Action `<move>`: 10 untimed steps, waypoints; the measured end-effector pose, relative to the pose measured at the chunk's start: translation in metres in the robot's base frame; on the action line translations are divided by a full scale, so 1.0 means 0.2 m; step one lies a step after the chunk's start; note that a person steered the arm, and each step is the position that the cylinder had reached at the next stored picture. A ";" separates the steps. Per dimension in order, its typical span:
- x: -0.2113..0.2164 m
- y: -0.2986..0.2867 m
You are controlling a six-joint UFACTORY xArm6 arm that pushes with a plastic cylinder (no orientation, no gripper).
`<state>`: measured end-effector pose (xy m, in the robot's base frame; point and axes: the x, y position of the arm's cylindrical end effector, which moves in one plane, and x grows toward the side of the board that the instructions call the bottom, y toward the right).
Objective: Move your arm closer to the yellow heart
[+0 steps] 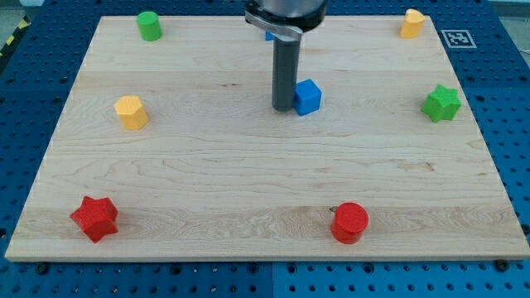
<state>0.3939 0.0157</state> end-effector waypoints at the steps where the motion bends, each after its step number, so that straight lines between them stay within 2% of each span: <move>1: -0.11 0.05; 3: -0.33 0.41; 4: -0.36 0.48; 6: -0.45 0.79; 8: -0.49 1.29; 9: -0.59 1.42; 10: -0.79 1.46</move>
<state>0.2366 0.3075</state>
